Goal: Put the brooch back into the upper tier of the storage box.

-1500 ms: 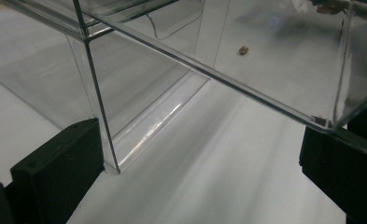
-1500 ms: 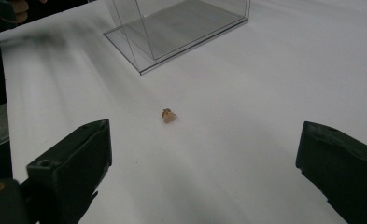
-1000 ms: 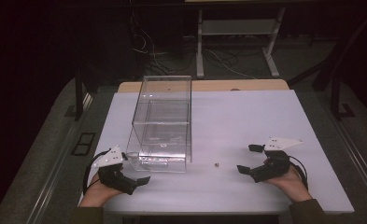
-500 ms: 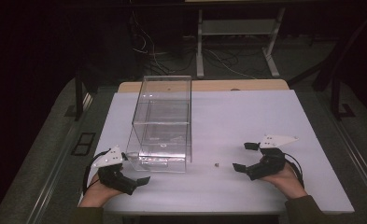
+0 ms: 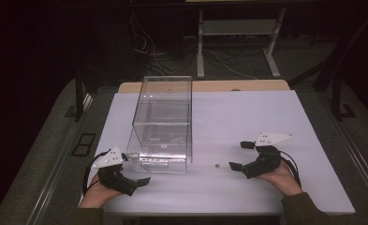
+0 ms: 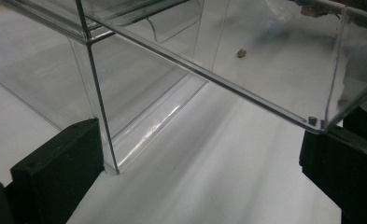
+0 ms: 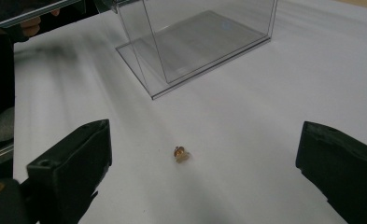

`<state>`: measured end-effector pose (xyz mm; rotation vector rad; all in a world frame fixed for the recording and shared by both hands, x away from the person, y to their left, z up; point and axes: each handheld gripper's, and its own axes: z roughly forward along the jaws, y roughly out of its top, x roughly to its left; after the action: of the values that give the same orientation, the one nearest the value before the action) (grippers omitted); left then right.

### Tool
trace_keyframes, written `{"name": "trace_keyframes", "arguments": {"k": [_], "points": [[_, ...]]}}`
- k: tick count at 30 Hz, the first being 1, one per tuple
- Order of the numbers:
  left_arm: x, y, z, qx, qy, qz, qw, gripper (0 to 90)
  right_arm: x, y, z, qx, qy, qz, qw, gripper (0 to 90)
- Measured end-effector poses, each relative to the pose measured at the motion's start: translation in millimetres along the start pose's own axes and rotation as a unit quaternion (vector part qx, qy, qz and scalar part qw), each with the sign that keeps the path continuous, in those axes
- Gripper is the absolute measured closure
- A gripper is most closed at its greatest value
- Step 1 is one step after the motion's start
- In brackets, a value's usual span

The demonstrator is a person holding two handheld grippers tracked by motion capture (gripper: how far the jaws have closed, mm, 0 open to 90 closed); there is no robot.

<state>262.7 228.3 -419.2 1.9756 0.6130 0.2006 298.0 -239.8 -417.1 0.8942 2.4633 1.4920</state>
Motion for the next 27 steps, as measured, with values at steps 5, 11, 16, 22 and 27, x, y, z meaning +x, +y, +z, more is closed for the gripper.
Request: {"name": "trace_keyframes", "arguments": {"k": [5, 11, 16, 22, 27], "points": [[0.4, 0.1, -0.6, 0.0, 0.0, 0.002, 1.0, 0.0, -0.2, 3.6, 5.1, 0.0, 0.003, -0.002, 1.0, 3.4], [0.8, -0.1, -0.8, 0.0, 0.0, 0.003, 1.0, 0.0, -0.4, 7.3, 10.2, 0.0, 0.009, -0.002, 1.0, 3.4], [0.8, -0.1, -1.1, 0.001, 0.001, 0.003, 1.0, 0.0, -0.1, 9.4, 14.0, 0.001, 0.011, -0.003, 0.9999, 3.4], [0.7, -0.3, -1.1, 0.0, -0.001, 0.002, 1.0, 0.0, -0.7, 11.7, 17.8, 0.001, 0.015, -0.002, 0.9999, 3.4], [0.7, -0.5, -1.0, 0.001, 0.0, 0.003, 1.0, 0.0, -0.7, 14.6, 20.8, 0.001, 0.016, -0.004, 0.9999, 3.4]]}}
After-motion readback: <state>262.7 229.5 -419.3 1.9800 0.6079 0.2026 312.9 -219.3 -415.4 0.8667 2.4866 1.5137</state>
